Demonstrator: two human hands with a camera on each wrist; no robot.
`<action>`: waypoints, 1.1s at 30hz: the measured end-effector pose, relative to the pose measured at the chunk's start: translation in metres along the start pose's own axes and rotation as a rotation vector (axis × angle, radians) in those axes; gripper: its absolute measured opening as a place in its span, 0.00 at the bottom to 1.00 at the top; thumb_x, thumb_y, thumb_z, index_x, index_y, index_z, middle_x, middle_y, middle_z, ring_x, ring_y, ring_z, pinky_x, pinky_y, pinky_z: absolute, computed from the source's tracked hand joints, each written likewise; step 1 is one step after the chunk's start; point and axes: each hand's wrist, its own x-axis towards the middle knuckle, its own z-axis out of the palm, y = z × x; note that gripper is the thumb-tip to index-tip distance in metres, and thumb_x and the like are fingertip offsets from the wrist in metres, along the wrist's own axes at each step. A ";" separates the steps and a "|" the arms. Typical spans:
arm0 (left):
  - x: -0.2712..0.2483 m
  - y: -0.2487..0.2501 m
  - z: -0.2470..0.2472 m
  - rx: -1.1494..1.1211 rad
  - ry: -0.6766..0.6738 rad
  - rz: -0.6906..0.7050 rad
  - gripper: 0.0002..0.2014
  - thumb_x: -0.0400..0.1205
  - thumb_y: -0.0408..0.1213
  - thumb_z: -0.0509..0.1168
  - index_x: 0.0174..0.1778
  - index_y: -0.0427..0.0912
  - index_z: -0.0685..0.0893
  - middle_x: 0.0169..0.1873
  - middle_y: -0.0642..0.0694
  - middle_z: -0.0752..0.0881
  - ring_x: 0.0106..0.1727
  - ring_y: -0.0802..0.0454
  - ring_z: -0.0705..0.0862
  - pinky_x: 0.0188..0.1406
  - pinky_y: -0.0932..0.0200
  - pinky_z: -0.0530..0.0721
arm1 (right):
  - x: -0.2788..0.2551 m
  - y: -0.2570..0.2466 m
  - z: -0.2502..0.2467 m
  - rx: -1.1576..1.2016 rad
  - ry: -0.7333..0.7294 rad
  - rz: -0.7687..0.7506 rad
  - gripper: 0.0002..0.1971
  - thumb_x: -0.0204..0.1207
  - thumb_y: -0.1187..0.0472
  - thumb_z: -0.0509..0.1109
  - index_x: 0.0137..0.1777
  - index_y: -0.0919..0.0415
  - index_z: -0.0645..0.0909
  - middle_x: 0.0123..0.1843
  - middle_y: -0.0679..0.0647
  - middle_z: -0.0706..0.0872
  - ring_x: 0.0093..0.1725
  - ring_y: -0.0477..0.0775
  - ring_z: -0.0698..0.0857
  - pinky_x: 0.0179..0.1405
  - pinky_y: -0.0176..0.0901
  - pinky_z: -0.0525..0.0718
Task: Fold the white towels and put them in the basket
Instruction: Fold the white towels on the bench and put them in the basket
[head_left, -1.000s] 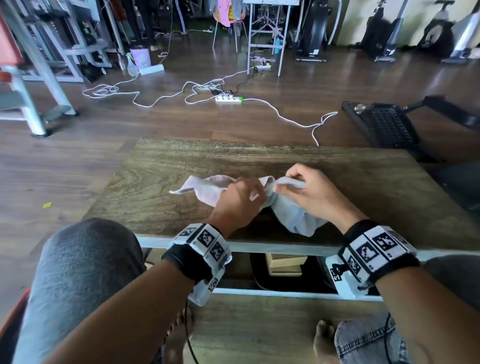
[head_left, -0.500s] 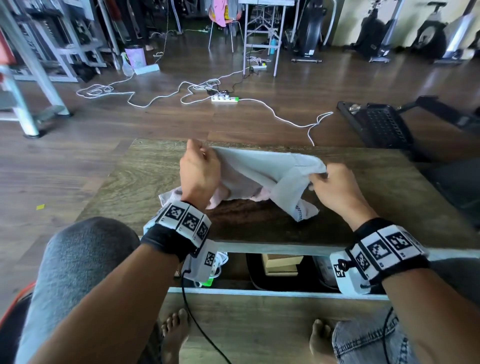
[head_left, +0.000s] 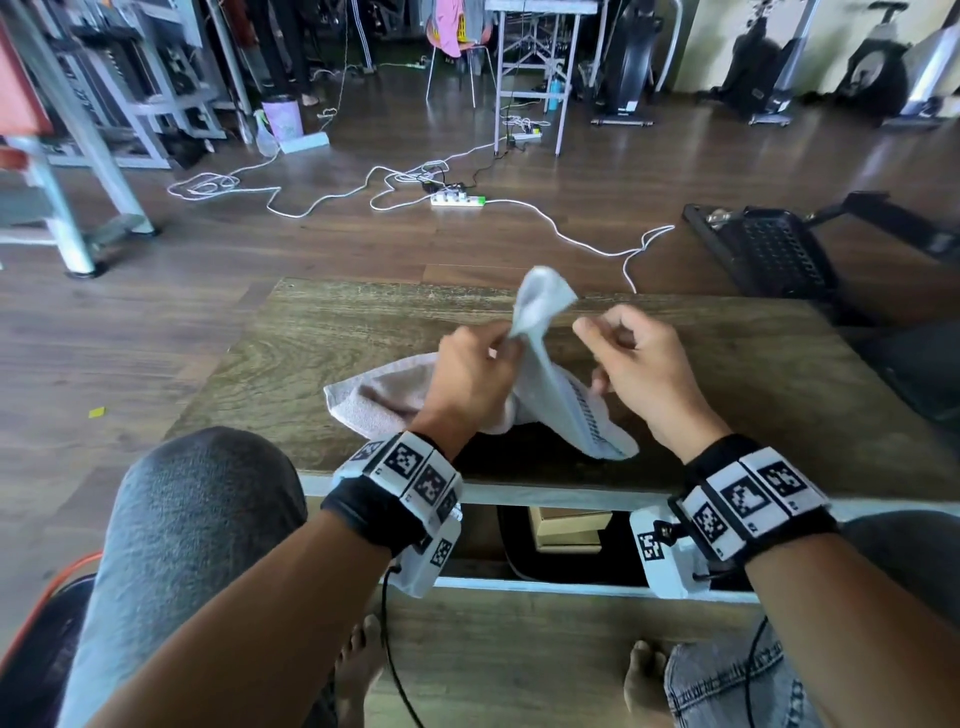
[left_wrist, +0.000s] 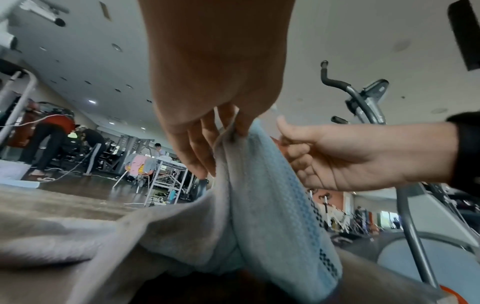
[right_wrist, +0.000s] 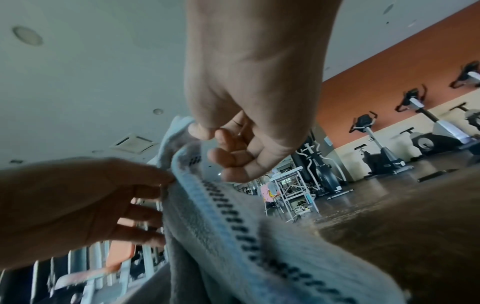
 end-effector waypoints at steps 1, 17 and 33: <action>0.003 -0.002 -0.004 -0.028 0.032 -0.033 0.15 0.83 0.41 0.63 0.34 0.37 0.83 0.29 0.40 0.86 0.28 0.48 0.80 0.30 0.49 0.80 | 0.002 0.002 -0.003 0.025 0.029 0.017 0.17 0.80 0.50 0.74 0.45 0.66 0.80 0.31 0.48 0.83 0.26 0.50 0.82 0.37 0.53 0.87; 0.009 -0.005 -0.017 -0.008 0.149 -0.188 0.19 0.87 0.46 0.57 0.37 0.38 0.80 0.31 0.43 0.86 0.32 0.48 0.84 0.33 0.51 0.85 | 0.006 0.002 0.018 -0.383 0.025 -0.124 0.08 0.76 0.52 0.77 0.45 0.55 0.83 0.34 0.43 0.84 0.34 0.42 0.80 0.35 0.39 0.76; -0.015 0.016 -0.033 -0.425 -0.559 -0.048 0.02 0.83 0.24 0.66 0.46 0.32 0.83 0.24 0.57 0.84 0.25 0.66 0.81 0.29 0.72 0.77 | -0.002 -0.017 0.022 -0.405 -0.394 -0.351 0.26 0.71 0.75 0.66 0.63 0.46 0.83 0.52 0.43 0.86 0.52 0.43 0.82 0.52 0.44 0.82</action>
